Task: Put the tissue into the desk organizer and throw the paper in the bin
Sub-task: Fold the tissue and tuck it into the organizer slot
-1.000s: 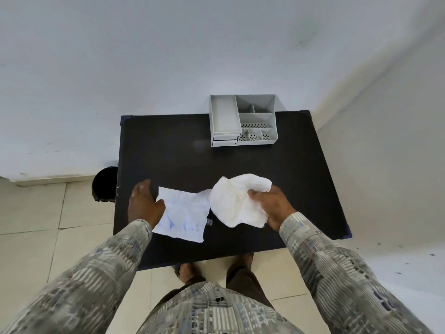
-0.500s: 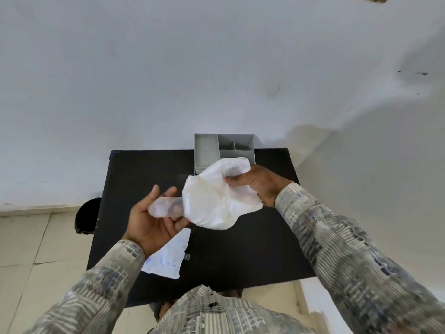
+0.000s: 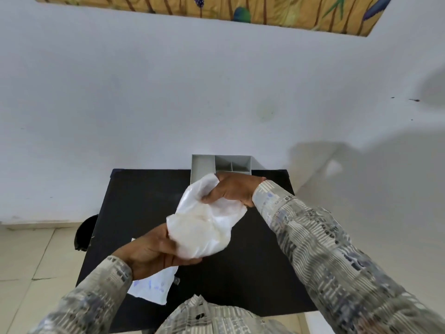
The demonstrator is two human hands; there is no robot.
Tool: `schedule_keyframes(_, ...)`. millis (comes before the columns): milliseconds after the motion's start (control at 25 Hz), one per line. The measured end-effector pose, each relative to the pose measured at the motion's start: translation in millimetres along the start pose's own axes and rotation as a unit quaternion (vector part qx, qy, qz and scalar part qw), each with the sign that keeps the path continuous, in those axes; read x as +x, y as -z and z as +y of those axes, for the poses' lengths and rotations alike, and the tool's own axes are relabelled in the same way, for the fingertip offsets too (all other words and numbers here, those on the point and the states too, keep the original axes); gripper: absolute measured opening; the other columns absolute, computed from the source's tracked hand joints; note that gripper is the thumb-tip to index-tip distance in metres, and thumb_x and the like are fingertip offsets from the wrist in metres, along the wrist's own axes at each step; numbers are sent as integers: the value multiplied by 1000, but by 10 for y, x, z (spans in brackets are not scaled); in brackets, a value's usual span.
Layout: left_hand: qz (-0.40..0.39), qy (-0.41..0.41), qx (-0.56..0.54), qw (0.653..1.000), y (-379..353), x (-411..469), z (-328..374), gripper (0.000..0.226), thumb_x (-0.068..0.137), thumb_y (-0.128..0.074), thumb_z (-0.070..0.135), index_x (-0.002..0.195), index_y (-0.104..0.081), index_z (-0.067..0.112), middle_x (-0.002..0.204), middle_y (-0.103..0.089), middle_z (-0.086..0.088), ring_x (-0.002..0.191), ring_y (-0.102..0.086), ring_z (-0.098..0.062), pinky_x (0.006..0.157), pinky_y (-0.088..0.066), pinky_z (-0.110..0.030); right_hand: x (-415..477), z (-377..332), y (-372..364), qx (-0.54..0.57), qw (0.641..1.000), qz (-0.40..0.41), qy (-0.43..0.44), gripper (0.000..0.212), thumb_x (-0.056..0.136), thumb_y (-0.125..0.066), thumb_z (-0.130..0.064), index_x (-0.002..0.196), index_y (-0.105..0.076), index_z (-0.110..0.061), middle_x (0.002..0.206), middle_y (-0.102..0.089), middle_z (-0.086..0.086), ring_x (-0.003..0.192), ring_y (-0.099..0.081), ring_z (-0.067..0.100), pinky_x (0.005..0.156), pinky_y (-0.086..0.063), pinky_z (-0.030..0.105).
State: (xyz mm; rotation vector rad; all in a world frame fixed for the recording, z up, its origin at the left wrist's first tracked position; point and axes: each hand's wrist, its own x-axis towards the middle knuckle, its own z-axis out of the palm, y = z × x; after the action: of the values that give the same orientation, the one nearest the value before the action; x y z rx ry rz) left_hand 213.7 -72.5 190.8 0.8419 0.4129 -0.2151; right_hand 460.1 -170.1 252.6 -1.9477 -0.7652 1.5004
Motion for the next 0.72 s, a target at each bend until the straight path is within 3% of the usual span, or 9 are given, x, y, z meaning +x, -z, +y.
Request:
schedule_keyframes(80, 50, -22, 73, 996, -141, 94, 67, 62, 81, -79, -2, 140, -63, 3, 136, -69, -30, 120, -72, -42, 97, -61, -57, -6, -179, 27, -84, 995, -19, 41, 55, 71, -87, -35, 122, -71, -21, 118, -79, 8, 112, -75, 31, 104, -57, 57)
schedule_keyframes(160, 116, -60, 59, 990, -274, 198, 87, 53, 82, -82, -2, 134, -68, 4, 134, -69, -30, 112, -75, -39, 91, -64, -54, -57, -320, 77, -101, 988, -9, 116, 38, 84, -83, -32, 118, -73, -19, 119, -79, 10, 111, -75, 31, 102, -59, 55)
schedule_keyframes(240, 177, -101, -66, 977, -372, 300, 91, 54, 83, -77, -5, 135, -67, 7, 134, -72, -26, 105, -79, -35, 78, -68, -46, -137, -384, 156, 63, 982, 35, 176, 38, 91, -81, -26, 127, -71, -19, 128, -76, 11, 117, -74, 32, 99, -61, 48)
schedule_keyframes(320, 202, -143, -203, 947, -437, 404, 112, 60, 82, -75, -6, 139, -63, 10, 132, -75, -20, 103, -80, -32, 71, -68, -40, -224, -333, 194, 273, 935, 83, 211, 54, 91, -82, -24, 141, -62, -20, 136, -73, 10, 122, -71, 30, 104, -58, 45)
schedule_keyframes(400, 205, -178, -278, 921, -535, 485, 155, 62, 82, -75, -5, 140, -62, 10, 130, -77, -17, 105, -80, -31, 75, -69, -39, -258, -135, 104, 342, 911, 92, 212, 58, 88, -85, -22, 140, -59, -20, 134, -74, 6, 125, -70, 29, 114, -51, 51)
schedule_keyframes(520, 211, -205, -258, 920, -787, 592, 154, 54, 84, -72, -2, 137, -63, 3, 130, -75, -24, 109, -78, -36, 86, -66, -44, -347, 173, -255, 248, 955, 0, 164, 52, 83, -86, -9, 133, -68, -9, 128, -77, 12, 122, -72, 34, 111, -53, 52)
schedule_keyframes(640, 242, -201, -224, 922, -943, 695, 10, 54, 85, -70, -8, 137, -62, 5, 129, -75, -24, 109, -78, -38, 80, -69, -43, -311, 231, -168, 290, 946, 60, 131, 45, 84, -81, 4, 127, -70, 4, 126, -76, 22, 119, -72, 41, 102, -60, 48)
schedule_keyframes(720, 266, -185, -203, 924, -1023, 724, -85, 51, 85, -71, -12, 132, -66, 7, 122, -79, -20, 103, -81, -35, 73, -68, -41, -236, 190, 50, 336, 926, 101, 138, 39, 88, -77, 3, 126, -70, 7, 127, -74, 28, 120, -70, 46, 96, -61, 48)
